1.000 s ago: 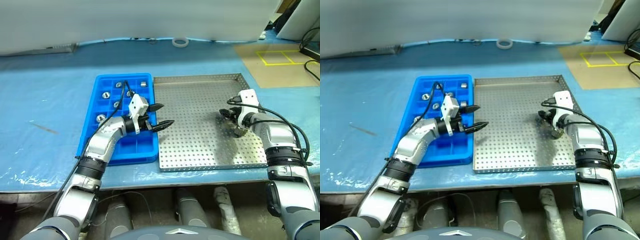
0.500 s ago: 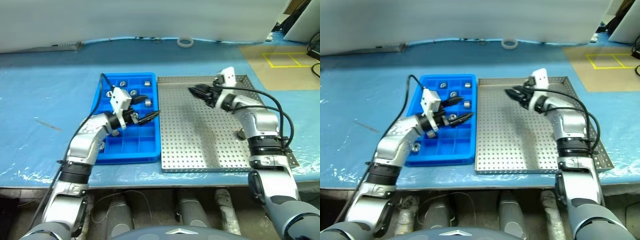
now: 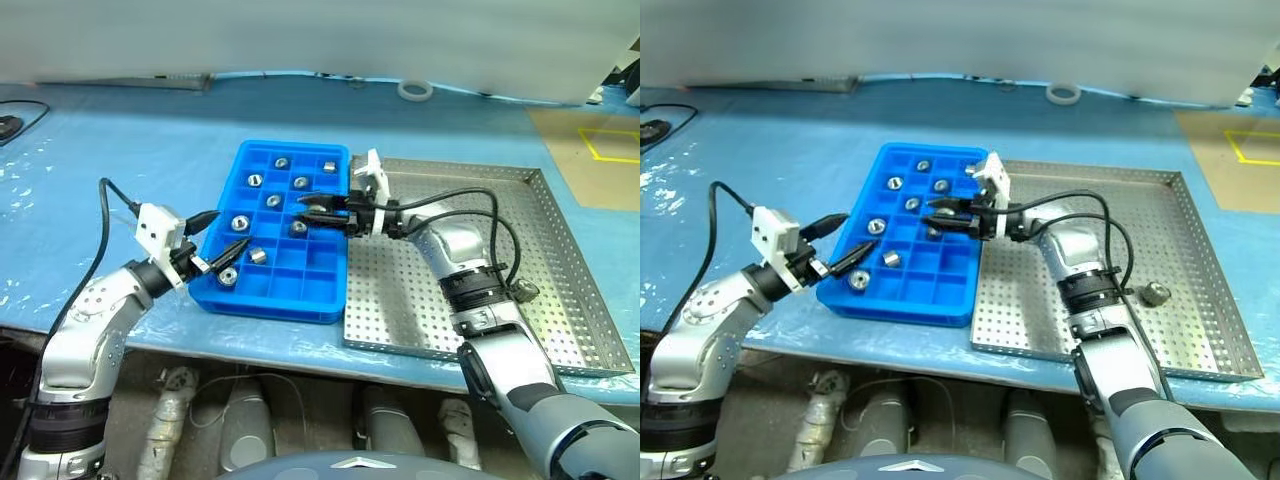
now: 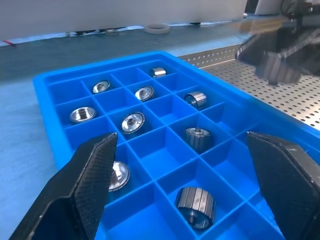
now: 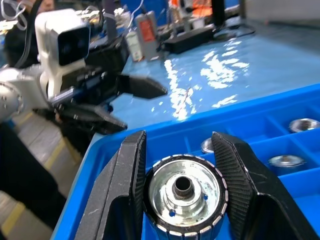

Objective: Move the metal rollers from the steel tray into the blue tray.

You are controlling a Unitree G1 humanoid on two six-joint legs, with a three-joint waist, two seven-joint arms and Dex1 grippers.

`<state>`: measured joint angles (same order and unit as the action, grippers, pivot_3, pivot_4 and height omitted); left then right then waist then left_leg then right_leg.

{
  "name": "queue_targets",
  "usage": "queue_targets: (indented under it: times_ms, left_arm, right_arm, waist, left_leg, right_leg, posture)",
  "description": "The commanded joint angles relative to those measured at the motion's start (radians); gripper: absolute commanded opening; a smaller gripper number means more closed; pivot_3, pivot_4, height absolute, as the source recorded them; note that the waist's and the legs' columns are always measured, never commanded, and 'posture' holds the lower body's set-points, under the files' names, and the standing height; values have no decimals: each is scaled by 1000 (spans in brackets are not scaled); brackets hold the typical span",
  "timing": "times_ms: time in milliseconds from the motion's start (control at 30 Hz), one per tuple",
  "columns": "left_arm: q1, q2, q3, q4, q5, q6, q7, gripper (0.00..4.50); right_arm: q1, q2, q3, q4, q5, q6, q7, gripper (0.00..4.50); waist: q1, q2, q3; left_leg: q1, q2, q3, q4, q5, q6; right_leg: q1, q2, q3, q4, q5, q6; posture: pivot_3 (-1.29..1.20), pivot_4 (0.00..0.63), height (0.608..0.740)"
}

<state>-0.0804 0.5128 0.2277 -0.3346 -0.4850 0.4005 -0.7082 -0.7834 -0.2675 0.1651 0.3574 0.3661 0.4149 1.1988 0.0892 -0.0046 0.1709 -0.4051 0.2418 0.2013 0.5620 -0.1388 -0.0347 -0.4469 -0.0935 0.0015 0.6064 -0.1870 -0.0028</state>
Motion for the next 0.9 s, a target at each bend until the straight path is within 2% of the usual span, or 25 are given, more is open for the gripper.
queue_targets:
  times_ms: [33,233,367,500,633,700,767,867,900]
  left_arm:
    - [9,17,27,-52,-20,-4,12,4304]
    - [14,24,14,-54,-14,-6,19,4304]
    - [3,29,-1,-55,-18,6,15,4304]
    - [-25,29,-30,-44,-15,18,10,4304]
    - [-41,27,-52,-39,-16,26,5,4304]
    - [-47,25,-60,-34,-17,27,1,4304]
    - [-55,22,-74,-25,-17,25,-7,4304]
    - [-85,5,-106,-2,-18,21,-18,4304]
    - [-100,-4,-121,13,-17,18,-25,4304]
  right_arm:
    - [-16,0,34,-19,-4,-17,59,1673]
    - [33,17,104,-68,-31,1,67,1673]
    - [68,38,151,-103,-57,23,31,1673]
    - [107,43,233,-105,-151,-22,-20,1673]
    - [131,51,246,-115,-171,-22,-41,1673]
    - [141,47,244,-123,-173,-18,-41,2383]
    - [148,41,236,-126,-183,-28,-62,2864]
    - [145,33,175,-124,-165,-30,-103,3879]
    - [144,24,145,-132,-146,-21,-109,3879]
  waist:
    - [6,0,0]
    - [8,0,0]
    - [6,0,0]
    - [6,0,0]
    - [5,-1,-1]
    - [4,-1,-1]
    - [4,-2,-1]
    - [3,-2,-1]
    - [4,-2,-1]
  left_leg:
    - [0,0,0,0,0,0]
    - [0,0,0,-1,0,0]
    - [0,1,-1,-1,1,-1]
    - [0,1,-1,-1,1,-1]
    - [1,1,-1,-1,1,-2]
    - [1,0,-1,-1,1,-2]
    - [1,1,-1,-1,1,-2]
    - [1,1,-1,-1,1,-2]
    - [1,0,-1,-1,1,-2]
  right_leg:
    - [0,0,0,0,0,0]
    - [0,1,0,0,0,0]
    - [-1,1,0,0,0,0]
    - [-1,1,1,0,0,0]
    - [0,1,1,0,0,0]
    - [0,1,1,0,0,0]
    - [0,1,1,0,0,0]
    - [0,1,1,0,0,0]
    - [1,1,1,1,0,0]
  posture:
    - [125,150,740]
    - [119,150,740]
    - [101,150,740]
    - [84,150,740]
    - [68,150,740]
    - [68,150,740]
    - [68,150,740]
    - [-1,150,740]
    - [-26,150,740]
